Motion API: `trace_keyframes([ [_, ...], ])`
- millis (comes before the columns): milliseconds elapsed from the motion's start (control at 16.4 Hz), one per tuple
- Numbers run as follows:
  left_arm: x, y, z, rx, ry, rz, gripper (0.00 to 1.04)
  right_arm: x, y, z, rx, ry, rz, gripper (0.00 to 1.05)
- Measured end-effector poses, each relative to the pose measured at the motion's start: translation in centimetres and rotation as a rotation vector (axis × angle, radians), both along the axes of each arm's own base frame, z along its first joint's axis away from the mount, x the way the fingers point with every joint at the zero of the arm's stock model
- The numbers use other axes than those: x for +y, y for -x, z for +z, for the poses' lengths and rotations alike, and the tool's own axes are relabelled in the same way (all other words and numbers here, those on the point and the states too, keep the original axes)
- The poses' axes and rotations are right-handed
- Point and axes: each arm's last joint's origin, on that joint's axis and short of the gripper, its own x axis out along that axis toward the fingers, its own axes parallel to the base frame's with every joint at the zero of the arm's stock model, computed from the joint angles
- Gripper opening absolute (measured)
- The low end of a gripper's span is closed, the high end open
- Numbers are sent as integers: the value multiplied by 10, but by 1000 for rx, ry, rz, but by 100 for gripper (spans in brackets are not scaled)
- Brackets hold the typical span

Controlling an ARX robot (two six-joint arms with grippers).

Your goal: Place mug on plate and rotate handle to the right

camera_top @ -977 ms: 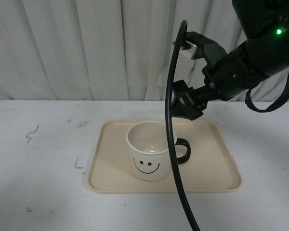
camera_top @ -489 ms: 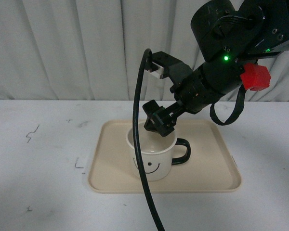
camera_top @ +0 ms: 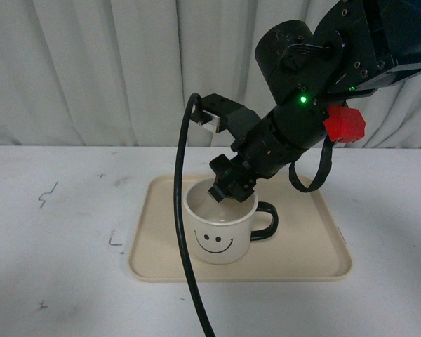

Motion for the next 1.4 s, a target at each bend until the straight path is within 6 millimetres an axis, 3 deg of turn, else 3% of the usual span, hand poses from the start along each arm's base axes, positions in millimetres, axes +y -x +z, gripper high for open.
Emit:
trace_keyframes([
  [183,0,0,0,1,0,0,98,-1,1,0,15,-14,14,4],
  [550,0,0,0,0,0,0,98,-8,3,16,-16,-11,68,3],
  [733,0,0,0,0,0,0,98,-30,8,42,-103,9,116,3],
  [855,0,0,0,0,0,0,98,-48,8,48,-132,27,138,3],
  [916,0,0,0,0,0,0,98,-60,10,43,-95,40,165,3],
  [1160,0,0,0,0,0,0,98,-70,2,36,-130,5,236,3],
  [1405,0,0,0,0,0,0,98,-84,-7,11,-105,17,280,3],
])
